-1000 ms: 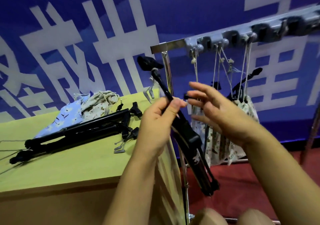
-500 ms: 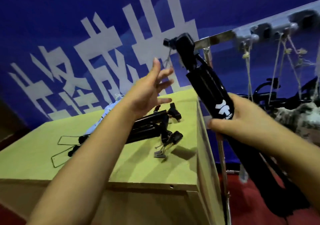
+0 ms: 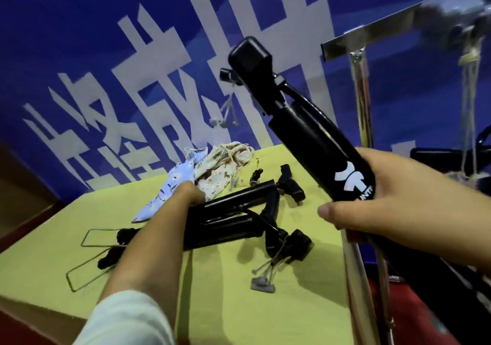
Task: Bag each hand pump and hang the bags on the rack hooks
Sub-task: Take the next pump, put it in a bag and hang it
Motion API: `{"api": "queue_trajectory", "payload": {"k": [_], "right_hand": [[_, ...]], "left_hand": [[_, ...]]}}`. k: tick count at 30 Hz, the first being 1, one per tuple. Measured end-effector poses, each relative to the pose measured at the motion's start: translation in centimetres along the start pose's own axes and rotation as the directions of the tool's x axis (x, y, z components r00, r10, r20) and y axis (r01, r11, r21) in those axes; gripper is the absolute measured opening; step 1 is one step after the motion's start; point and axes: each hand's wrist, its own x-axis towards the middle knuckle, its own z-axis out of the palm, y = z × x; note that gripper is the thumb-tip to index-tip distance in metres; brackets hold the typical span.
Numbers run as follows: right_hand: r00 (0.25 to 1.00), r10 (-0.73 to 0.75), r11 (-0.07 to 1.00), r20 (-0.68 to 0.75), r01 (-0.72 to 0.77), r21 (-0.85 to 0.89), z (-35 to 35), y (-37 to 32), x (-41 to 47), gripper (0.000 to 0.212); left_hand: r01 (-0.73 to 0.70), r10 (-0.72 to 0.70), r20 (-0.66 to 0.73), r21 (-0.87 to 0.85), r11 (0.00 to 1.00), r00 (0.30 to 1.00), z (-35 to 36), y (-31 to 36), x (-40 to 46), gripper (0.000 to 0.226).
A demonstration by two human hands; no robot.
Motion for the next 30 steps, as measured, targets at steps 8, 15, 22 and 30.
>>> {"api": "queue_trajectory", "payload": {"k": [8, 15, 22, 30], "right_hand": [[0.999, 0.001, 0.999, 0.037, 0.001, -0.043, 0.4, 2.2, 1.7, 0.023], [0.998, 0.059, 0.998, -0.023, -0.058, 0.029, -0.4, 3.6, 0.9, 0.022], [0.996, 0.080, 0.978, -0.035, -0.071, 0.196, 0.2, 3.4, -1.0, 0.029], [0.996, 0.024, 0.882, 0.084, -0.061, 0.467, 4.5, 0.2, -3.0, 0.037]], "left_hand": [[0.074, -0.076, -0.024, -0.055, 0.996, 0.997, 1.5, -0.2, 4.9, 0.066], [0.093, -0.159, -0.248, -0.260, 0.961, 0.956, 0.6, -1.6, 5.2, 0.040], [-0.224, -0.340, -0.589, -0.680, 0.698, 0.733, -9.0, -6.7, 1.5, 0.044], [-0.753, -0.341, -0.672, -0.576, -0.318, 0.657, -11.9, 0.4, -24.0, 0.015]]}}
